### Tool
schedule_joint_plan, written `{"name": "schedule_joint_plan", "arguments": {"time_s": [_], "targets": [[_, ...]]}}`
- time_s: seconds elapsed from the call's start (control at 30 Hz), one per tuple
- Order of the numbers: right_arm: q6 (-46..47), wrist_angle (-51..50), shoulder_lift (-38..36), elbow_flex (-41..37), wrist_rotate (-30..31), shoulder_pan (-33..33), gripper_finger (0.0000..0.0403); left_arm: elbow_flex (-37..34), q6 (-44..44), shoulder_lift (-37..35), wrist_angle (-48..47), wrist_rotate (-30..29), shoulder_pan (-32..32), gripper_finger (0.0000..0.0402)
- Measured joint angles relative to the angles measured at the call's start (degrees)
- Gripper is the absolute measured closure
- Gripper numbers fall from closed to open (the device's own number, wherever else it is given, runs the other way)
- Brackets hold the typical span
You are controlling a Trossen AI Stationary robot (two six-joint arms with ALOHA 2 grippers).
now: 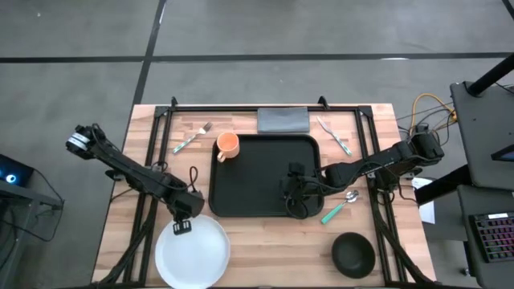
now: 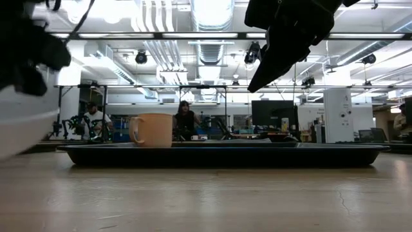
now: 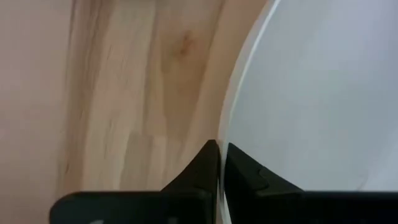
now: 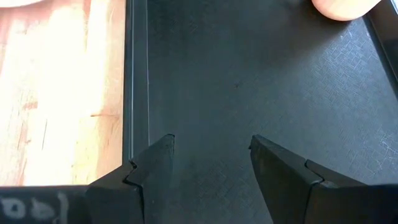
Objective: Set up tray
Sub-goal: Put the white plate to the right of the orange mug on the black serving tray
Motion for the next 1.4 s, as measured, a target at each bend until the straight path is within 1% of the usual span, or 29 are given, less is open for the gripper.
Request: {"name": "schedule_joint_plan", "arguments": {"time_s": [0.1, 0.23, 0.37, 0.57, 0.6, 0.67, 0.73, 0.8, 0.87, 0.9, 0.97, 1.07, 1.13, 1.2, 1.27, 1.4], "targets": [[0.0, 0.0, 0.0, 0.0, 0.0, 0.0, 0.0202, 6.3, 0.4, 0.0, -7.0, -2.9, 1.0, 0.0401], [0.6, 0.4, 0.0, 0.0, 0.3, 0.0, 0.0202, 15.2, 0.1, 0.0, -13.2, -10.5, 2.3, 0.0401], [1.7, 0.9, 0.0, 0.4, 4.5, 0.0, 0.0202, 22.0, 0.5, 0.0, -15.5, -14.2, 4.5, 0.0401], [1.6, -3.2, -3.3, 3.3, 7.2, 0.4, 0.0202, 26.6, 0.7, 0.0, -17.2, -17.1, 9.0, 0.0401], [1.0, -4.5, -4.1, 3.8, 8.8, 0.8, 0.0202, 26.9, 0.8, 0.0, -17.6, -17.9, 10.2, 0.0401], [-0.8, -7.9, -5.8, 4.6, 14.2, 2.4, 0.0202, 27.0, 0.9, 0.0, -17.7, -19.1, 13.2, 0.0401], [-2.3, -12.9, -7.8, 5.6, 20.2, 4.4, 0.0202, 26.9, 1.9, 0.0, -17.4, -19.3, 16.9, 0.0401], [-2.3, -19.0, -9.4, 6.6, 24.4, 5.8, 0.0202, 26.8, 3.4, 0.1, -17.3, -18.5, 21.2, 0.0401], [-0.1, -24.4, -10.4, 7.6, 25.8, 6.2, 0.0202, 27.0, 5.5, 0.5, -16.3, -15.0, 26.2, 0.0401], [2.1, -26.8, -10.6, 8.2, 25.8, 5.9, 0.0202, 27.3, 6.8, 0.6, -15.3, -12.8, 28.9, 0.0401], [7.6, -30.8, -11.1, 9.9, 25.8, 4.4, 0.0202, 28.6, 9.3, 1.4, -12.7, -10.2, 33.6, 0.0401], [14.5, -36.9, -11.4, 12.8, 22.8, 1.7, 0.0202, 32.2, 13.7, 3.6, -12.4, -9.8, 38.2, 0.0401], [14.9, -38.7, -11.4, 14.9, 16.5, -0.2, 0.0202, 35.6, 16.8, 6.1, -13.0, -9.8, 40.1, 0.0401], [11.7, -39.9, -11.3, 17.0, 8.3, -1.6, 0.0202, 40.1, 19.6, 9.2, -15.5, -9.7, 40.9, 0.0401], [5.3, -39.8, -10.9, 19.3, 0.6, -2.3, 0.0202, 45.4, 21.9, 12.8, -18.8, -9.8, 41.3, 0.0401], [-3.9, -41.9, -8.7, 25.1, -7.0, -2.4, 0.0202, 56.5, 26.0, 22.3, -27.6, -10.3, 41.7, 0.0401]]}}
